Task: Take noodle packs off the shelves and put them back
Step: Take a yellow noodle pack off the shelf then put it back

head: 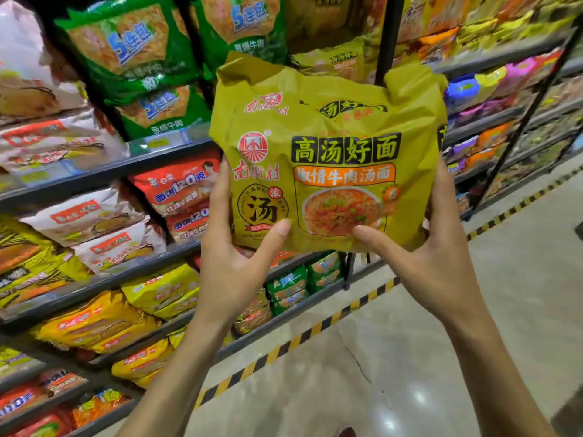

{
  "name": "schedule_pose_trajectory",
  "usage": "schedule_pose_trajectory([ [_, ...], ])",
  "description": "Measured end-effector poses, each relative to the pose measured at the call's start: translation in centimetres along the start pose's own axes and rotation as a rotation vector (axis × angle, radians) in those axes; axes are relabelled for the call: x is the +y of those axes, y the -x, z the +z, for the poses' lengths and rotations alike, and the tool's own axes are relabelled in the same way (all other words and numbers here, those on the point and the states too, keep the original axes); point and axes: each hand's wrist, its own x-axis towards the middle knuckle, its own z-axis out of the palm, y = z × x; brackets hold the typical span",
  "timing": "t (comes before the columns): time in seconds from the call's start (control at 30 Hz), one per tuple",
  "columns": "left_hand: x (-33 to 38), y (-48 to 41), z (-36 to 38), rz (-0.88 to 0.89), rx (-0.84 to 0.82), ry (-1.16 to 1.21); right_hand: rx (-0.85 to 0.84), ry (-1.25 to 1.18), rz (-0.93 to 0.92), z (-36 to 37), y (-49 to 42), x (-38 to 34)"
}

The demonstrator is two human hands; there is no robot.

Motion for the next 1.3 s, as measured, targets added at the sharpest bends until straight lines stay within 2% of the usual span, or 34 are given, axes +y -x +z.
schedule_pose_trajectory([
  [0.27, -2.1, -6.7, 11.7, 0.009, -0.043, 0.134, 0.058, 0.142, -0.042, -8.9, -7.3, 5.2],
  [0.57, -3.6, -12.7, 19.9, 0.032, -0.084, 0.082, 0.031, 0.072, -0.030, -14.1, -14.2, 12.0],
  [0.67, -4.2, -14.6, 22.3, 0.029, -0.050, 0.052, 0.017, 0.067, -0.040, -15.3, -17.1, 14.5],
  [1.07, -5.5, -22.4, 32.2, 0.046, 0.184, -0.069, -0.230, -0.084, -0.116, -20.3, -31.3, 23.3],
  [1.3, -6.3, -24.1, 34.4, 0.051, 0.303, -0.190, -0.347, -0.164, -0.146, -19.8, -36.3, 26.9],
])
